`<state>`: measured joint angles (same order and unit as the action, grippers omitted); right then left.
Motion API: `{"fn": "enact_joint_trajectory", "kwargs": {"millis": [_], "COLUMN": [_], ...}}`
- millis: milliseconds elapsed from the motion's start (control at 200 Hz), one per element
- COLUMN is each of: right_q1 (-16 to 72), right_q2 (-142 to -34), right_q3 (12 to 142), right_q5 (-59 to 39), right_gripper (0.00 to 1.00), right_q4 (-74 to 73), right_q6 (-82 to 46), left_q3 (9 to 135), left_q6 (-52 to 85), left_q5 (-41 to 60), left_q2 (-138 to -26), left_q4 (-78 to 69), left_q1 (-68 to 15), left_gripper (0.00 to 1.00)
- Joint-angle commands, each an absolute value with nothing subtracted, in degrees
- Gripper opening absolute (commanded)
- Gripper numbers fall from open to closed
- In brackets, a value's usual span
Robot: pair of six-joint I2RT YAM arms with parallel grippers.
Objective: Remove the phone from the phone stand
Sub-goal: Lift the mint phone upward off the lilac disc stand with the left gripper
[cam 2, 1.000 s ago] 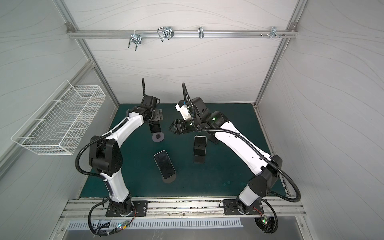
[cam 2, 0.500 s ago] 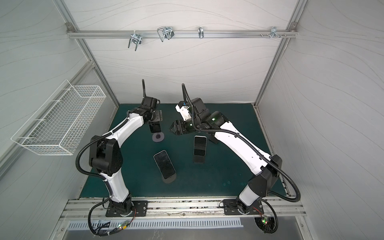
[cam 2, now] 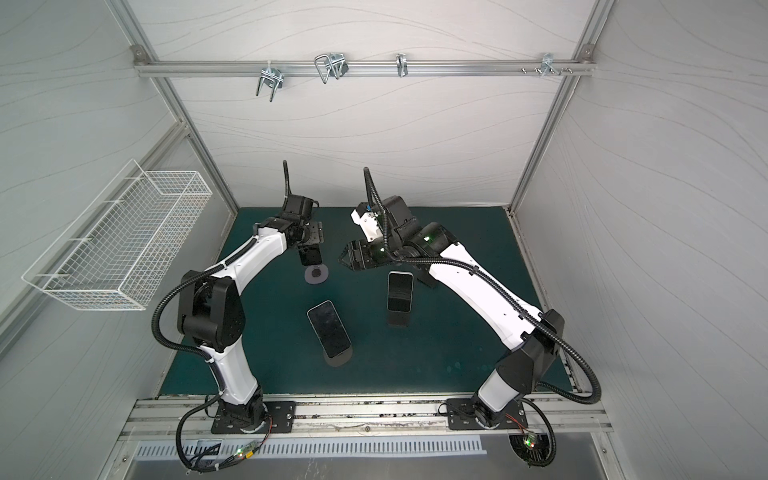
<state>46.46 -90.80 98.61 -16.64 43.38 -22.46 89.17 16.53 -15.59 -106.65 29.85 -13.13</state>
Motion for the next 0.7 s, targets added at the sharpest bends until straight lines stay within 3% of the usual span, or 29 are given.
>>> {"fn": "enact_joint_trajectory", "kwargs": {"millis": [0, 695], "right_q1": [46.27, 46.38], "right_q2": [-89.96, -89.16], "right_q3": [98.61, 97.91], "right_q5": [-16.80, -16.79], "right_gripper": [0.71, 0.70], "right_q4": [44.30, 44.19], "right_q6": [-21.91, -22.24], "left_q3": [89.21, 88.78], "left_q6": [17.44, 17.63], "left_q5": [-14.86, -14.88], "left_q2": [-105.58, -104.95], "left_q4": [28.30, 28.82], "left_q1": [-12.74, -12.77], "left_gripper": [0.78, 0.70]}}
